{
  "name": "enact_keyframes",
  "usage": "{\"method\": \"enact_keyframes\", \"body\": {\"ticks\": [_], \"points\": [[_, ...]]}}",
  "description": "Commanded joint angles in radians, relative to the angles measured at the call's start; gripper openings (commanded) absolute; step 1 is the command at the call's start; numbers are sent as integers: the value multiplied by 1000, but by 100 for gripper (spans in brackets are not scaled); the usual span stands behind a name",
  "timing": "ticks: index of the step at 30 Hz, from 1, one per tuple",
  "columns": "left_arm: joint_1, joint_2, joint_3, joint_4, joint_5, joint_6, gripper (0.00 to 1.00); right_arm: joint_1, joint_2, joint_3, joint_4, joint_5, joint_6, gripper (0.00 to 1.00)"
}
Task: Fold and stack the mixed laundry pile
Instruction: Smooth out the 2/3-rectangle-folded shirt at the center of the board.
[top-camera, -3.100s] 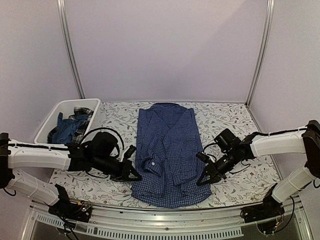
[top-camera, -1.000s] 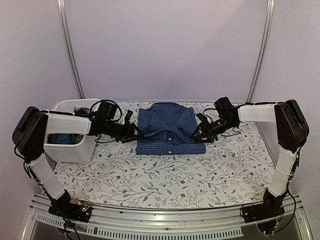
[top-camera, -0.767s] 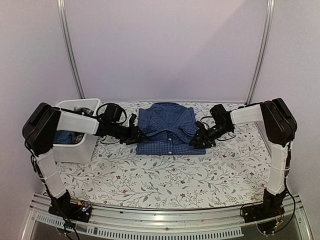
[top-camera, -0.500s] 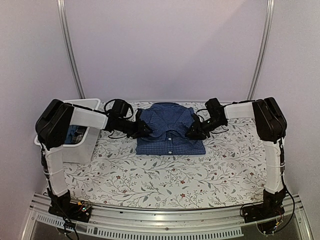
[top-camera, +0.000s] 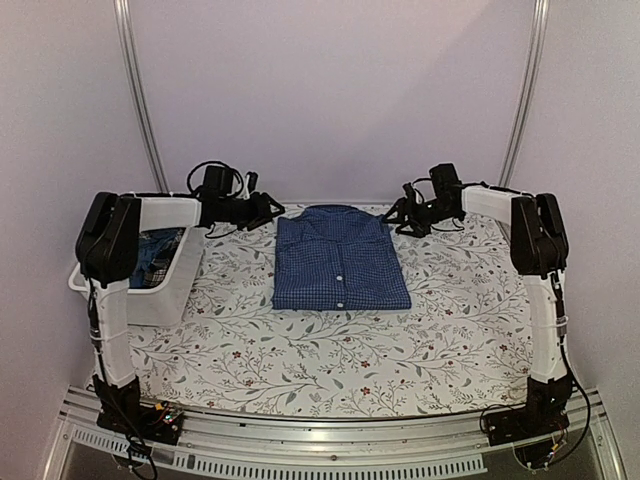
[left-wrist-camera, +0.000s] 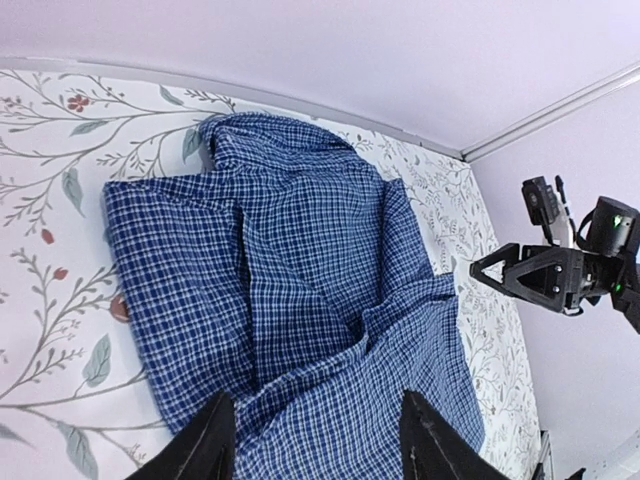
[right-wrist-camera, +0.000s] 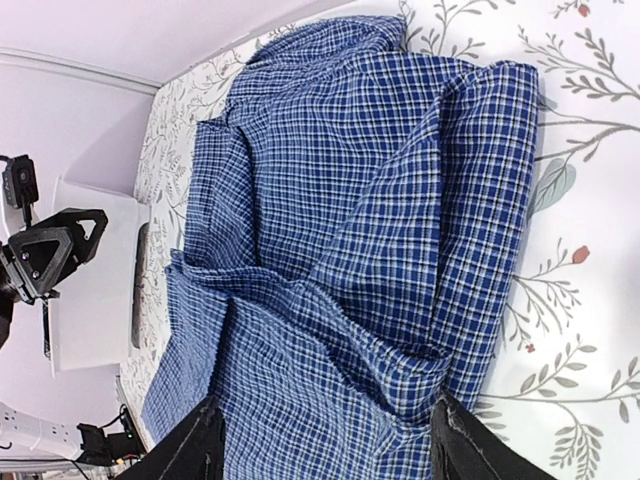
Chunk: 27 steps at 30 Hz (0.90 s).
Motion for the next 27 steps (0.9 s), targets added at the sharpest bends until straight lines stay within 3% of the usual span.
{"method": "enact_keyframes", "body": {"ticks": [1,7,13,18,27], "points": [[-9,-174,-140,-23,-4,88,56,15,-158,-80,-4,-19,-39,68],[-76,-292,-355,3,97,109,54,76,-271,-283,16,-113,-69,62],[-213,-254,-344,37,196,68,53,172,-206,-301,27,-244,-77,58],[-278,-159,-334,108,289,-21,53,185,-138,-394,177,-390,12,58],[-255,-72,-681,346,298,-116,55,182,-61,-667,231,-386,4,58]]}}
